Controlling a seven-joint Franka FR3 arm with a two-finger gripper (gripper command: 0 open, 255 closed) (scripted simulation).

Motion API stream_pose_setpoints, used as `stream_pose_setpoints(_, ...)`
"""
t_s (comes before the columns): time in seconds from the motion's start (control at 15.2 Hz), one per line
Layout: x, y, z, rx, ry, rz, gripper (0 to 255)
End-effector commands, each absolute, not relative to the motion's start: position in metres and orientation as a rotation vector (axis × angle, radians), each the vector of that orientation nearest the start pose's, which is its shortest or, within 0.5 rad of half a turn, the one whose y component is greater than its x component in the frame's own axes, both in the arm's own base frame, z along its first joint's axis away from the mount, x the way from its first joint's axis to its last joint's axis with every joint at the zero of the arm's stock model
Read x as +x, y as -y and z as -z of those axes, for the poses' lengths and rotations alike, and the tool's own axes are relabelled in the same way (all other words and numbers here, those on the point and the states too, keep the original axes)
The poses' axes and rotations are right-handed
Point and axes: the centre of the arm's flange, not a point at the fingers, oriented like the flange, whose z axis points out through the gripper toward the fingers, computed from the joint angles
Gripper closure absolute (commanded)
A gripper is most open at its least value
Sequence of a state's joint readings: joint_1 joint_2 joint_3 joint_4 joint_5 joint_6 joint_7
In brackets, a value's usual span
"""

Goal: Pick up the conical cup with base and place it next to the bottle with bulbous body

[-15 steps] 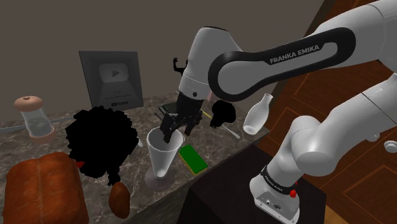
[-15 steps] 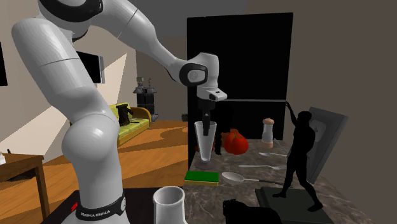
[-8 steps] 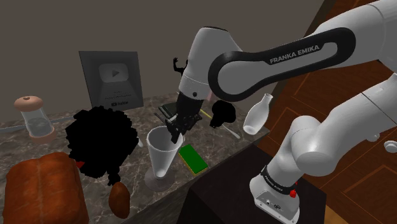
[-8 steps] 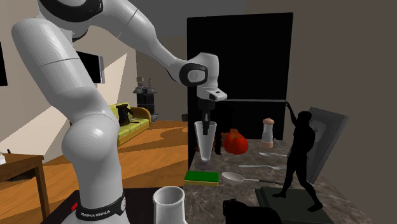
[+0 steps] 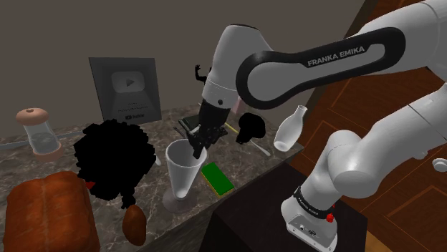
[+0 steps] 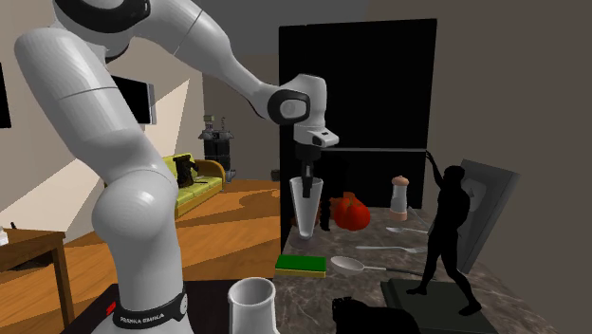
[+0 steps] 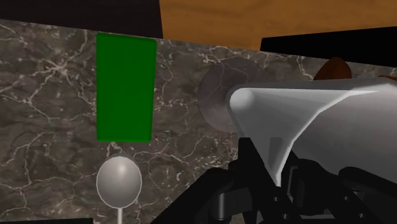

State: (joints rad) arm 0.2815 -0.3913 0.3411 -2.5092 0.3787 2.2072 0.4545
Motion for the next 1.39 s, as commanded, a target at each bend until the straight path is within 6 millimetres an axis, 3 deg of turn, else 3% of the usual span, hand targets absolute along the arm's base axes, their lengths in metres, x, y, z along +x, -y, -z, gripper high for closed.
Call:
stream_pose_setpoints(0.0,0.339,-0.261,-0.430,-2.939,-0.097,-0.033,255)
stream_pose_setpoints(1.32,0.339,-0.261,-0.536,-2.939,-0.097,-0.033,255)
